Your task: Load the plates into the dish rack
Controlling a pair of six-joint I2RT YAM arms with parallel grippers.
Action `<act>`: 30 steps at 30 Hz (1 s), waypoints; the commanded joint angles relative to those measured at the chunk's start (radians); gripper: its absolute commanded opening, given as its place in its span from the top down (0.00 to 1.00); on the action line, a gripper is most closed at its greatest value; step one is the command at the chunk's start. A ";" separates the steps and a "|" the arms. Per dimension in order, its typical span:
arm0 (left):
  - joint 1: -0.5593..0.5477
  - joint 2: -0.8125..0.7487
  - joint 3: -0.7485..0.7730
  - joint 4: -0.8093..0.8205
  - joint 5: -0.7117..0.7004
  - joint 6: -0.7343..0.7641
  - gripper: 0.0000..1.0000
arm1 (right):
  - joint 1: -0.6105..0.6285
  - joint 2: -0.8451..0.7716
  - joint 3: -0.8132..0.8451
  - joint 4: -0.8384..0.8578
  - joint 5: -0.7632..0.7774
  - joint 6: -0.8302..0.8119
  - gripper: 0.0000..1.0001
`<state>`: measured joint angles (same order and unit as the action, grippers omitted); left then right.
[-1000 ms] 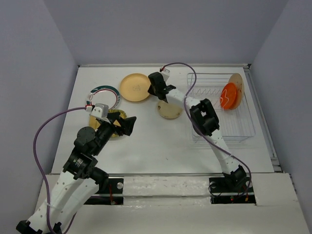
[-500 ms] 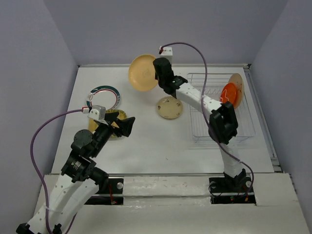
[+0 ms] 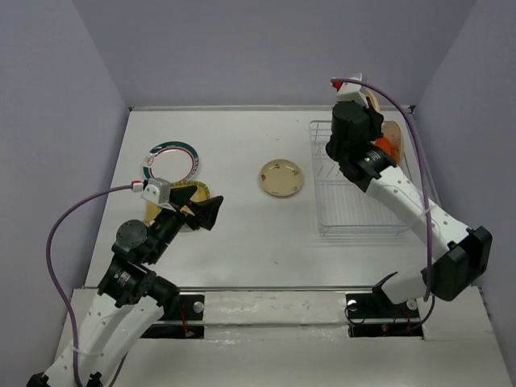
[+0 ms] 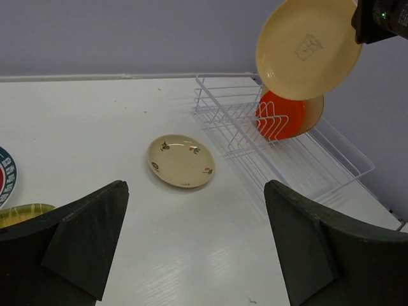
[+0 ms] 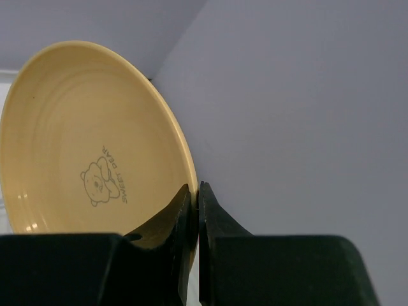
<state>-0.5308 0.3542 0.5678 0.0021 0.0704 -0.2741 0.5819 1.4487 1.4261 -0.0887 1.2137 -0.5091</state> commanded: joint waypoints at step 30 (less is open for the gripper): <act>-0.035 -0.073 0.044 0.027 0.005 0.015 0.01 | -0.258 0.182 -0.085 -0.043 -0.046 -0.174 0.93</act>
<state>-0.5594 0.2920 0.5694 -0.0055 0.0708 -0.2718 0.3218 1.6264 1.3254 -0.1341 1.1702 -0.6834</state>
